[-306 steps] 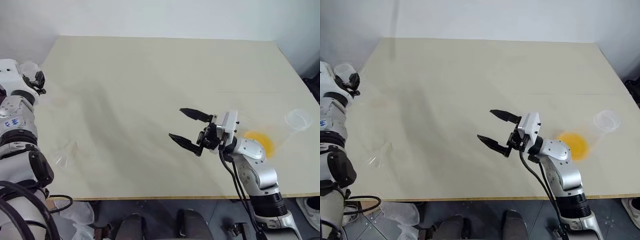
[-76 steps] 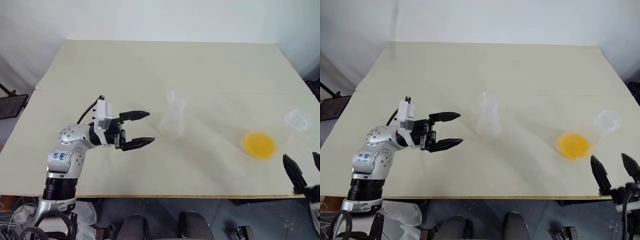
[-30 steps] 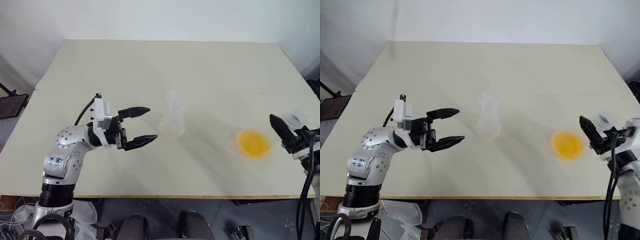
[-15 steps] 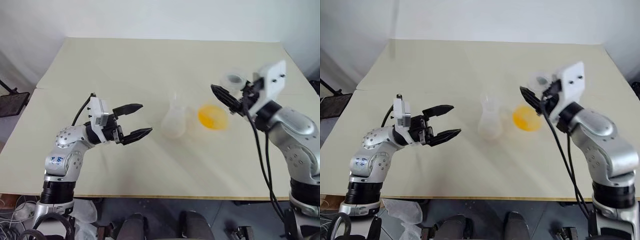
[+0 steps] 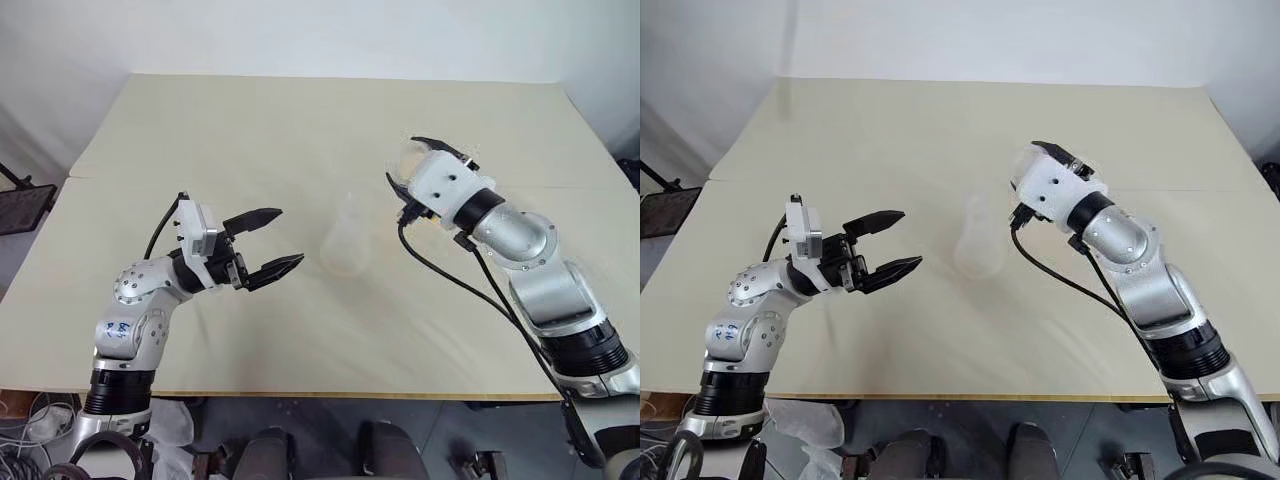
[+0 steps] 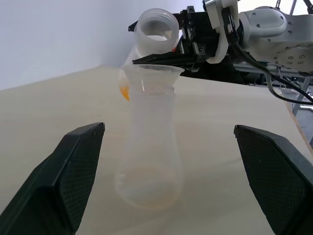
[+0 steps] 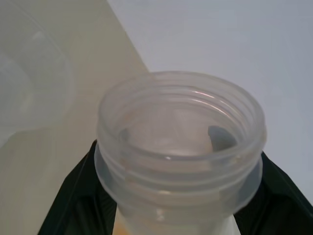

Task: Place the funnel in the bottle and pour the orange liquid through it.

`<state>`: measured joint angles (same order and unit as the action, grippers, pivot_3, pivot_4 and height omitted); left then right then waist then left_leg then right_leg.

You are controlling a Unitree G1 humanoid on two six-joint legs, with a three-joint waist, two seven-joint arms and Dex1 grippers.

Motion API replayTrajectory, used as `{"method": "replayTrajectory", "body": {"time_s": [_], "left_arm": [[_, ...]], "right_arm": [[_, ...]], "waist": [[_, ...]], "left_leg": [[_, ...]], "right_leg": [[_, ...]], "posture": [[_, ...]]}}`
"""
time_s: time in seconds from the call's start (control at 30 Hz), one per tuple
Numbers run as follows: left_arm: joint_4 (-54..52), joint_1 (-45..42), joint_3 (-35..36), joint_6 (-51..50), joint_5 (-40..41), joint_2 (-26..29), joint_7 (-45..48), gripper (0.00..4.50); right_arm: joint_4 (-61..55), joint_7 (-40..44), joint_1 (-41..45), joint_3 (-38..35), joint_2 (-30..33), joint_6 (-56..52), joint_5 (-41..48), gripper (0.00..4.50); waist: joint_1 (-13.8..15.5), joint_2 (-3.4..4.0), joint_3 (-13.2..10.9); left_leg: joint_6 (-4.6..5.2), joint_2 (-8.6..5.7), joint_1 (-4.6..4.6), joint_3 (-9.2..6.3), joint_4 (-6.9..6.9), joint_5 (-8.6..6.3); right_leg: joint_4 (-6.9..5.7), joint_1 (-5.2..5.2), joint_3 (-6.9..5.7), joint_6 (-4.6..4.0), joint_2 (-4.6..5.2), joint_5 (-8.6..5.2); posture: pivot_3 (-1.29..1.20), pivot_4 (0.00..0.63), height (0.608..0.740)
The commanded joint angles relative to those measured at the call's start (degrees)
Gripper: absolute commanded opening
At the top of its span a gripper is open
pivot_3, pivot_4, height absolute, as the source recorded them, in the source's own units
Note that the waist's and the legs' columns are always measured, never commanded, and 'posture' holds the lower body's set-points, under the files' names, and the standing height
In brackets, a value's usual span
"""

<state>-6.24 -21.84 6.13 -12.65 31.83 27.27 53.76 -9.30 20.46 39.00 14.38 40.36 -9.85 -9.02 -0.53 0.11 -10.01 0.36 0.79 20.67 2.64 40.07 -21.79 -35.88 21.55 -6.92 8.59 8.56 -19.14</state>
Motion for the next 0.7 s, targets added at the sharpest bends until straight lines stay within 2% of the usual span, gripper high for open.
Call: {"method": "replayTrajectory", "body": {"time_s": [0.03, 0.4, 0.7], "left_arm": [[-2.2, 0.4, -0.2, 1.6, -0.6, -0.6, -0.7, 4.5], [-1.2, -0.3, -1.6, 2.9, -2.0, -2.5, -1.6, 4.5], [0.8, -1.1, -2.0, 4.1, -2.6, -3.6, -1.7, 4.5]], "right_arm": [[0.0, -0.4, 2.4, -0.2, 0.2, 3.5, -6.2, 2.48], [1.4, -0.4, 3.7, 0.4, 0.0, 11.5, -18.5, 2.48], [1.6, -1.0, 4.9, 0.6, -0.9, 15.8, -25.3, 2.48]], "waist": [[-0.1, 0.0, 0.0], [-0.7, 0.0, 0.0], [-1.2, 0.0, 0.0]], "left_leg": [[0.0, 0.0, 0.01, 0.0, 0.0, 0.0], [0.0, 0.01, 0.05, -0.07, 0.01, 0.0], [0.0, 0.02, 0.06, -0.09, 0.01, 0.0]], "right_leg": [[0.0, 0.0, 0.0, 0.0, 0.0, 0.0], [0.0, 0.0, -0.05, 0.0, 0.0, 0.0], [0.0, 0.0, -0.06, 0.0, 0.0, 0.0]], "posture": [[0.0, 0.15, 0.74], [0.0, 0.15, 0.74], [0.0, 0.15, 0.74]]}}
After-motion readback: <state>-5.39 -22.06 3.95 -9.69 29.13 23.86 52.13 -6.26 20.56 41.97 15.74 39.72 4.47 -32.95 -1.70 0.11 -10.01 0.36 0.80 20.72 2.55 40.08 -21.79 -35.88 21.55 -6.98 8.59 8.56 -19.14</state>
